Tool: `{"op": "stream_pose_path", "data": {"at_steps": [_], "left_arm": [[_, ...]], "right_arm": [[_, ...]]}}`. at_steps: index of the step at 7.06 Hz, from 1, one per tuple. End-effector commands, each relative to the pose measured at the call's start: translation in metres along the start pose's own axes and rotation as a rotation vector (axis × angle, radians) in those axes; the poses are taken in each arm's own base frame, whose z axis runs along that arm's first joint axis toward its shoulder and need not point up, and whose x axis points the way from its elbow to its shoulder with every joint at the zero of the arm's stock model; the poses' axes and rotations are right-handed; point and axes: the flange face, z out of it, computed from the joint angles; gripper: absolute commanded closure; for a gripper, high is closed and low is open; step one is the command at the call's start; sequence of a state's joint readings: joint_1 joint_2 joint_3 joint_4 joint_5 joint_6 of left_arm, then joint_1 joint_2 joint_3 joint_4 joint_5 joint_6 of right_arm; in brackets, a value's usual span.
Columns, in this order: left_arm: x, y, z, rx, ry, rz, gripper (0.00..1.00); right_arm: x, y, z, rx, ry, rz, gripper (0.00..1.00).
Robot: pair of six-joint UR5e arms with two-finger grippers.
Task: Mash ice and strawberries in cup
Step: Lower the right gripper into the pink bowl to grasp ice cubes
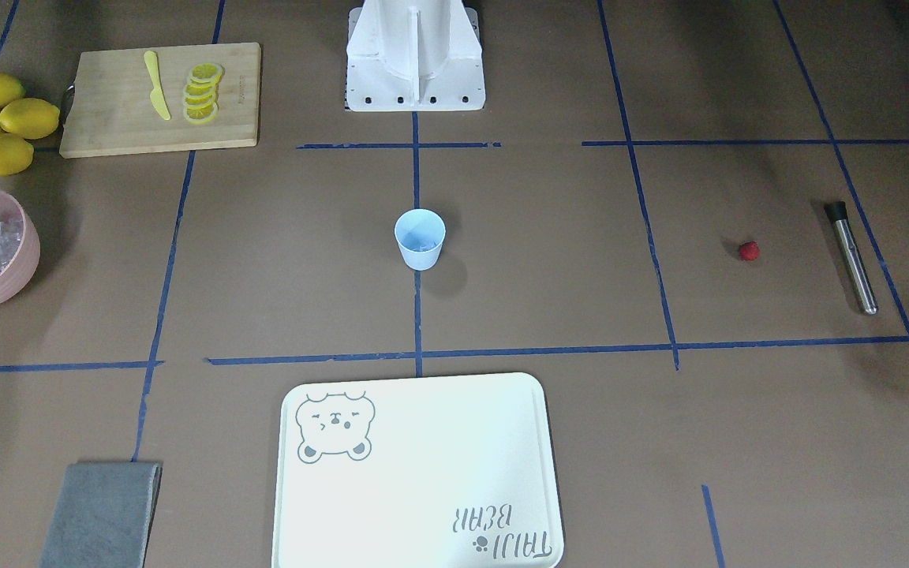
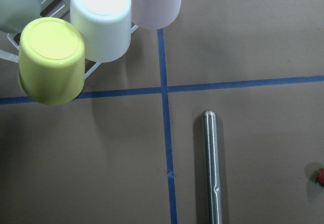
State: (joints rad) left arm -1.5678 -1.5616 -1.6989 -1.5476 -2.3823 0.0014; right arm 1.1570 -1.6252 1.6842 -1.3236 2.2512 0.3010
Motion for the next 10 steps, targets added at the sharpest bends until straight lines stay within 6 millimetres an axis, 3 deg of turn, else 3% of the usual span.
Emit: {"op": "stream_pose_path", "data": {"at_steps": [1, 3, 9, 10], "left_arm": [[0.0018, -0.0002, -0.0017, 0.003, 0.0, 0.0, 0.0], [0.0018, -0.0002, -0.0017, 0.003, 0.0, 0.0, 0.0], [0.0022, -0.0009, -0.0021, 0.003, 0.0, 0.0, 0.0], [0.0021, -0.0008, -0.002, 0.002, 0.0, -0.001, 0.0]], "right_arm": [[-0.0018, -0.0034, 0.0002, -0.001, -0.007, -0.002, 0.34], [0.0013, -0.002, 0.0035, -0.007, -0.005, -0.001, 0.39], [0.001, -0.0021, 0.0024, -0.007, -0.01, 0.004, 0.39], [-0.0001, -0.003, 0.0015, -0.004, -0.01, 0.002, 0.57]]}}
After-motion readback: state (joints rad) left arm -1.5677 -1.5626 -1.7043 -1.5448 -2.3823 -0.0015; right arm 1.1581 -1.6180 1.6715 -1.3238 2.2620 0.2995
